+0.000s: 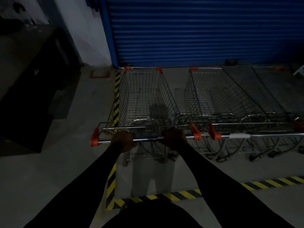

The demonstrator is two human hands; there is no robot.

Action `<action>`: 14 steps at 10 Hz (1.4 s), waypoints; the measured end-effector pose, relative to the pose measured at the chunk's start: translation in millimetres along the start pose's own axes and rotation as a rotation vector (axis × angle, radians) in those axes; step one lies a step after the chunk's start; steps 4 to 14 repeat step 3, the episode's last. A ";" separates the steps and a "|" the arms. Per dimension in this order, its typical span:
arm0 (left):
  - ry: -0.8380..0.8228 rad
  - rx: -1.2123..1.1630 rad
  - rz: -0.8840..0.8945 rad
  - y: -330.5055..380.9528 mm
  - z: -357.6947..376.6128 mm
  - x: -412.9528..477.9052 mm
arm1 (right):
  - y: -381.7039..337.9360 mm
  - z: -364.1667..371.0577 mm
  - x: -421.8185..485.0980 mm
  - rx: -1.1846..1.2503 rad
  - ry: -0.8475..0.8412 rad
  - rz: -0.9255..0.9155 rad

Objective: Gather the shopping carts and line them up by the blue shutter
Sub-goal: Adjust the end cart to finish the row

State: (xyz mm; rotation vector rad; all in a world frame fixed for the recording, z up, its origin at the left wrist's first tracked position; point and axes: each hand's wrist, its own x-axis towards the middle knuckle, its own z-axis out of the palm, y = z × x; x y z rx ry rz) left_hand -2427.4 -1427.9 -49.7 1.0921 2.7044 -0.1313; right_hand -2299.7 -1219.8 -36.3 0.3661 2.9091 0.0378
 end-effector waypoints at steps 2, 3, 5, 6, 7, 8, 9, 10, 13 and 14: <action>-0.023 -0.149 -0.009 4.6 -13.6 -7.8 | -1.3 -4.0 -3.0 0.020 0.044 -0.024; 0.061 -0.203 0.038 8.1 -24.8 -10.1 | -0.5 -8.0 -1.9 0.130 0.152 -0.020; 0.061 -0.203 0.038 8.1 -24.8 -10.1 | -0.5 -8.0 -1.9 0.130 0.152 -0.020; 0.061 -0.203 0.038 8.1 -24.8 -10.1 | -0.5 -8.0 -1.9 0.130 0.152 -0.020; 0.061 -0.203 0.038 8.1 -24.8 -10.1 | -0.5 -8.0 -1.9 0.130 0.152 -0.020; 0.061 -0.203 0.038 8.1 -24.8 -10.1 | -0.5 -8.0 -1.9 0.130 0.152 -0.020; 0.061 -0.203 0.038 8.1 -24.8 -10.1 | -0.5 -8.0 -1.9 0.130 0.152 -0.020; 0.061 -0.203 0.038 8.1 -24.8 -10.1 | -0.5 -8.0 -1.9 0.130 0.152 -0.020; 0.061 -0.203 0.038 8.1 -24.8 -10.1 | -0.5 -8.0 -1.9 0.130 0.152 -0.020; 0.061 -0.203 0.038 8.1 -24.8 -10.1 | -0.5 -8.0 -1.9 0.130 0.152 -0.020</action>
